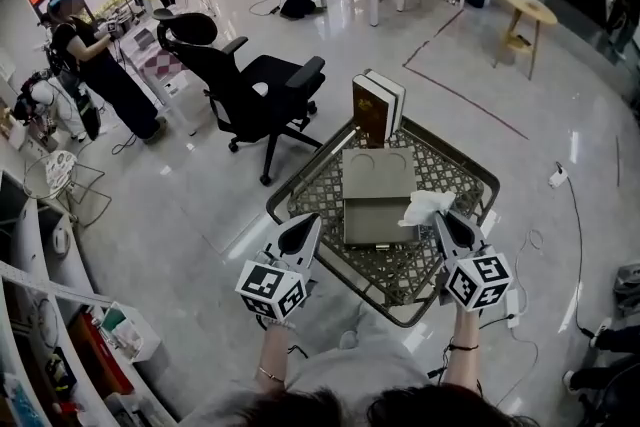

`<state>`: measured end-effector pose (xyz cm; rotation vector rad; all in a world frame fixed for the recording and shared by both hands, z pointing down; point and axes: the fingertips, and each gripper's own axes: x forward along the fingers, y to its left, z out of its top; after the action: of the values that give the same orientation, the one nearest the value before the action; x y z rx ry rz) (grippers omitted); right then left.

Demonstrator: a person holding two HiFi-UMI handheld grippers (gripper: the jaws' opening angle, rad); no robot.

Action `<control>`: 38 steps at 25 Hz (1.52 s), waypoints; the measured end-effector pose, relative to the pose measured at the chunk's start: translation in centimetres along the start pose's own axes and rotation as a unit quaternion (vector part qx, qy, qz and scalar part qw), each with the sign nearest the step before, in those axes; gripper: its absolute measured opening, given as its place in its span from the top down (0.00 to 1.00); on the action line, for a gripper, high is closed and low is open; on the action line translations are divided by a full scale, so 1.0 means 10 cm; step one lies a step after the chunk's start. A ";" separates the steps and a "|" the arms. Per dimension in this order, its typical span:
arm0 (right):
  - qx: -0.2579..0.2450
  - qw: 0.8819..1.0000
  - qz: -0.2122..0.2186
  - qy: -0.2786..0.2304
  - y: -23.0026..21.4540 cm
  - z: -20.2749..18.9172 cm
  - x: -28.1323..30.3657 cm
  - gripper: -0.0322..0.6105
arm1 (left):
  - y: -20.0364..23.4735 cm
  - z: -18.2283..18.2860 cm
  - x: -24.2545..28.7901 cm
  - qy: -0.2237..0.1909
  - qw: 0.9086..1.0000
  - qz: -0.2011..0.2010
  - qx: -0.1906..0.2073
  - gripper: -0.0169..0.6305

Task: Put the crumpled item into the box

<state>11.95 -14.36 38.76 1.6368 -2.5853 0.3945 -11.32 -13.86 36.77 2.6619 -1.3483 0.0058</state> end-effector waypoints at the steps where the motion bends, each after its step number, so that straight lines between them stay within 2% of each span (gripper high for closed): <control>1: 0.000 1.000 0.003 0.003 -0.04 0.00 0.06 0.87 | 0.02 -0.01 0.06 0.001 1.000 0.002 -0.002 0.95; 7: 0.007 0.999 0.020 0.027 -0.30 -0.03 0.45 0.87 | 0.15 -0.09 0.45 0.015 1.000 0.011 -0.017 0.95; 14: 0.022 0.996 0.044 0.074 -0.44 -0.27 0.81 0.87 | 0.16 -0.32 0.76 0.051 0.998 0.012 -0.029 0.95; 21: 0.042 0.989 0.061 0.125 -0.43 -0.61 1.07 0.87 | 0.25 -0.66 0.95 0.092 0.994 0.006 -0.052 0.95; 27: 0.054 0.984 0.059 0.161 -0.45 -0.94 1.22 0.87 | 0.35 -1.06 1.06 0.124 0.989 -0.006 -0.083 0.95; 38: 0.060 0.965 0.068 0.246 -0.46 -1.66 1.50 0.87 | 0.43 -1.68 1.20 0.173 0.977 -0.017 -0.127 0.95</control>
<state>8.05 -25.38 58.38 1.1938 -2.3289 0.8588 -6.49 -23.54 54.85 2.3363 -1.1090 0.2629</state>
